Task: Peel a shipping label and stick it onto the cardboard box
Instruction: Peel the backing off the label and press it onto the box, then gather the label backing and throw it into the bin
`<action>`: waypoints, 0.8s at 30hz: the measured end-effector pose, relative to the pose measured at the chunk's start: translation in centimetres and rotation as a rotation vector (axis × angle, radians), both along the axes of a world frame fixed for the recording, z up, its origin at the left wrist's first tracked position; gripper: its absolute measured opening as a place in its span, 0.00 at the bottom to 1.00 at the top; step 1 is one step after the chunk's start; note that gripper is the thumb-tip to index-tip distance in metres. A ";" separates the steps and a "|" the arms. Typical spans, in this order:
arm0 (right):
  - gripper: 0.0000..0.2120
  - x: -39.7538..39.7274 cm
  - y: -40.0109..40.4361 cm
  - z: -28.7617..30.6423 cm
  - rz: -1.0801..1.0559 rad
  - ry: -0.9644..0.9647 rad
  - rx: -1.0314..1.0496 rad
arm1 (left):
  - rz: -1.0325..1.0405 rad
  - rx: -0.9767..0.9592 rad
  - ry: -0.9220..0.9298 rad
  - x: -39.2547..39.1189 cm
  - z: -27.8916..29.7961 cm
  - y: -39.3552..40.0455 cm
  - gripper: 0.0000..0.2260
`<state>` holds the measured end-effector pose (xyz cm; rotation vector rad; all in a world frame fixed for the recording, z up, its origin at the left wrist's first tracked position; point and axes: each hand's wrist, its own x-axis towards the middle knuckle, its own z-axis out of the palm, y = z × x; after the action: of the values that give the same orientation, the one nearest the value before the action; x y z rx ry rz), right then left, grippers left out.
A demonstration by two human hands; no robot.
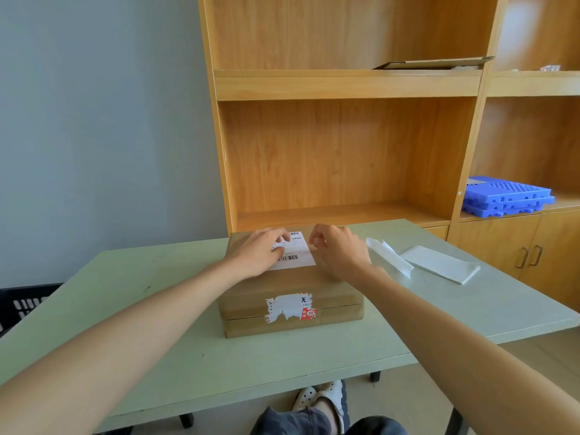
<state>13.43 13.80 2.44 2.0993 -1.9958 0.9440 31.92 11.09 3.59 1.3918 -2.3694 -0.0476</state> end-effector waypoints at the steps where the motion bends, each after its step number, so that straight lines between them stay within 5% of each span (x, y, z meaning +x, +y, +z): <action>1: 0.13 0.0 -0.2 0.2 0.003 -0.014 -0.013 | 0.003 -0.062 0.043 -0.4 0.1 -0.2 0.11; 6: 0.14 -1.0 -1.3 2.5 0.007 -0.084 -0.132 | 0.057 -0.262 0.278 -3.1 2.0 -1.2 0.11; 15: 0.13 -7.2 -2.8 5.1 -0.086 -0.043 -0.201 | -0.043 -0.211 0.338 -10.6 3.4 -4.1 0.10; 24: 0.19 -15.2 -3.7 0.6 -0.238 -0.105 -0.156 | -0.057 -0.214 0.319 -19.5 0.6 -7.0 0.10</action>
<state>-1.81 10.10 3.08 1.7199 -2.0858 1.1421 12.42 4.08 4.23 1.1250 -2.0821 -0.0279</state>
